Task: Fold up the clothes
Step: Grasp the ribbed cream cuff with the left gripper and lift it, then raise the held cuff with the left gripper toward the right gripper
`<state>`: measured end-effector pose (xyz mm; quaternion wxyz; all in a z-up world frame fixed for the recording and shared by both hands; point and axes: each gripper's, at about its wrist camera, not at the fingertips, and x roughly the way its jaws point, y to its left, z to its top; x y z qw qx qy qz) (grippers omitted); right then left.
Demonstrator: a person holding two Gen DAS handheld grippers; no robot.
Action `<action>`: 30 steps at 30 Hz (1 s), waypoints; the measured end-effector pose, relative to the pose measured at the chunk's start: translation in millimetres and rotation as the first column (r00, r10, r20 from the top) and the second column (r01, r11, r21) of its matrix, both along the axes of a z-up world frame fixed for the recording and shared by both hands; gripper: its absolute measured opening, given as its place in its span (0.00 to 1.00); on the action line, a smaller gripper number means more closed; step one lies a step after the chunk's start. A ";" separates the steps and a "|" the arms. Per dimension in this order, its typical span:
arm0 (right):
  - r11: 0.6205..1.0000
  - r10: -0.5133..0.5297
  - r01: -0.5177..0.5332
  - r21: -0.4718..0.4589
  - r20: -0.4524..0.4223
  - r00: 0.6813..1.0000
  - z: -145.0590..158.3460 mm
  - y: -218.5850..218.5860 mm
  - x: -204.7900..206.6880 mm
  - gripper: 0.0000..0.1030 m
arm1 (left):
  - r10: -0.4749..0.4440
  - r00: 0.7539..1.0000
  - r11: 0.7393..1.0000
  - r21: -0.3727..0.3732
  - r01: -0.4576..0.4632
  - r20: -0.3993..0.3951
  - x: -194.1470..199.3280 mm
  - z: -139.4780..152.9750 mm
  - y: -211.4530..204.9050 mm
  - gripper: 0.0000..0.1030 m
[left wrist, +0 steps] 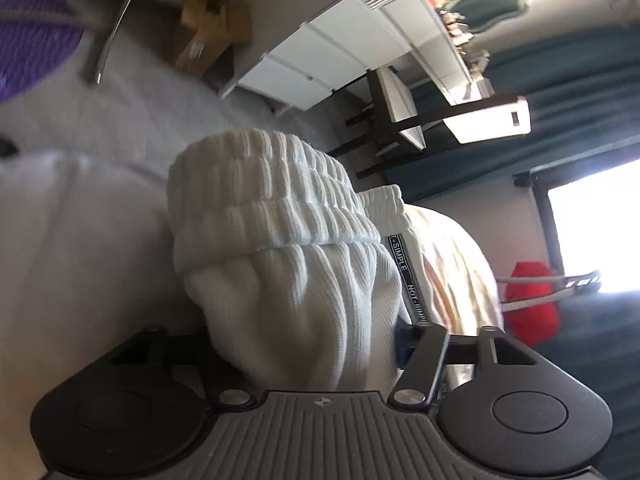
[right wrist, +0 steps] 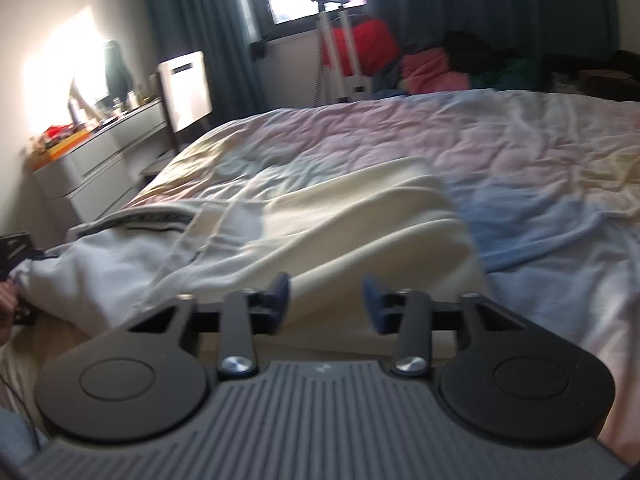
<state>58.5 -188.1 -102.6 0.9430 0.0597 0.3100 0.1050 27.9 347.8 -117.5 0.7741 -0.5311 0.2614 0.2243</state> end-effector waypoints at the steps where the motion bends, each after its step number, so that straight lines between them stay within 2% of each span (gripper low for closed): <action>1: 1.000 0.020 -0.020 -0.011 -0.015 1.000 -4.2 5.9 3.4 0.34 | -0.008 1.000 0.999 0.039 0.009 -0.013 1.4 3.8 -3.5 0.49; 3: 0.998 0.058 -0.060 -0.032 -0.044 0.997 -12.6 17.7 10.1 0.34 | -0.013 0.999 0.994 0.107 0.016 -0.033 3.7 12.3 -11.0 0.39; 5: 0.997 0.066 -0.069 -0.043 -0.072 0.995 -20.7 22.3 15.3 0.34 | -0.022 0.998 0.982 0.187 0.031 -0.053 14.1 25.7 -24.9 0.35; 7: 0.996 0.065 -0.071 -0.052 -0.100 0.993 -28.6 25.0 20.0 0.34 | -0.037 0.997 0.951 0.305 0.058 -0.074 17.8 42.8 -42.9 0.32; 10: 0.999 0.044 -0.044 0.002 -0.111 0.993 -23.8 17.0 18.3 0.34 | -0.052 0.997 0.872 0.484 0.074 -0.059 19.4 78.3 -79.6 0.30; 13: 1.000 0.011 -0.011 0.006 -0.084 0.996 -14.3 8.2 11.7 0.32 | -0.075 0.997 0.771 0.633 0.061 -0.005 17.5 118.6 -126.6 0.29; 17: 0.998 -0.068 0.069 0.011 -0.030 0.997 2.0 -14.3 6.4 0.33 | -0.136 0.985 0.667 0.745 0.010 0.108 10.6 168.4 -203.5 0.28; 22: 0.973 -0.201 0.198 0.119 0.014 0.979 20.1 -62.7 -5.7 0.33 | -0.256 0.947 0.532 0.846 -0.028 0.193 10.8 205.3 -318.9 0.25; 25: 0.937 -0.301 0.295 0.185 0.005 0.954 24.1 -97.7 -10.5 0.35 | -0.344 0.918 0.434 0.901 -0.031 0.198 15.9 206.1 -391.2 0.25; 26: 0.923 -0.332 0.325 0.206 -0.001 0.943 24.2 -108.8 -11.3 0.35 | -0.375 0.907 0.394 0.919 -0.033 0.193 16.8 203.5 -416.0 0.25; 28: 0.888 -0.391 0.382 0.256 -0.016 0.920 24.1 -131.3 -13.5 0.35 | -0.443 0.882 0.291 0.956 -0.032 0.164 19.2 184.9 -464.8 0.25; 30: 0.849 -0.447 0.435 0.300 -0.032 0.894 22.5 -152.0 -15.4 0.35 | -0.512 0.852 0.171 0.985 -0.022 0.108 22.8 157.6 -512.4 0.24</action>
